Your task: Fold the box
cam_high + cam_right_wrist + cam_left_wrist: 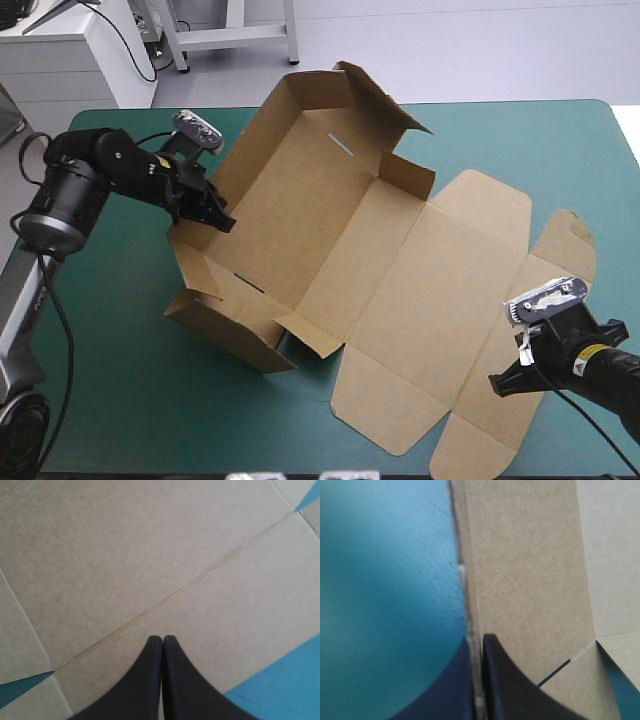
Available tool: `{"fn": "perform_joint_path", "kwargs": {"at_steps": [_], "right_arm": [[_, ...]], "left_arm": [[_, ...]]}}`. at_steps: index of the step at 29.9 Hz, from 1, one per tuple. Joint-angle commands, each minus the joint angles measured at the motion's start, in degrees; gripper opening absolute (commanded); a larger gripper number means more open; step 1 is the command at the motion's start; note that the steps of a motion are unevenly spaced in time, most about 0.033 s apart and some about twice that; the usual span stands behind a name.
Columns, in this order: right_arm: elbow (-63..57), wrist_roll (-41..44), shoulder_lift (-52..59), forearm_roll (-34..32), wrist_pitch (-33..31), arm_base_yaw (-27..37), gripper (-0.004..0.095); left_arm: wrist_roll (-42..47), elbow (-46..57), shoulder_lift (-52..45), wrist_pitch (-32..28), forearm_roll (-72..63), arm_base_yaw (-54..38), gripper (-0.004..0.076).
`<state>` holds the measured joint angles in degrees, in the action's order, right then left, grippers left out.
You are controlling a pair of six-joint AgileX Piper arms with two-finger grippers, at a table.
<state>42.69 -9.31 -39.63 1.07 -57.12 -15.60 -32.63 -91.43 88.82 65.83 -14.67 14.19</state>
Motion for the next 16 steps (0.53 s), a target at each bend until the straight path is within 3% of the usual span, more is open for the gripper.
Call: {"fn": "perform_joint_path", "kwargs": {"at_steps": [1,11,16], "right_arm": [[1.7,-0.1,0.2,-0.4,3.1,0.5,-0.0021],[1.7,0.3,0.2,-0.4,3.1,0.5,-0.0021],[1.7,2.8,0.2,-2.0,2.8,0.5,-0.0021]], "left_arm": [[-0.4,-2.6,-0.6,-6.0,7.0,5.3,-0.0008],[-2.1,-2.6,3.3,-20.0,30.2,20.6,-0.0008],[-2.9,-2.4,4.0,-22.5,34.3,24.1,-0.0008]]}}
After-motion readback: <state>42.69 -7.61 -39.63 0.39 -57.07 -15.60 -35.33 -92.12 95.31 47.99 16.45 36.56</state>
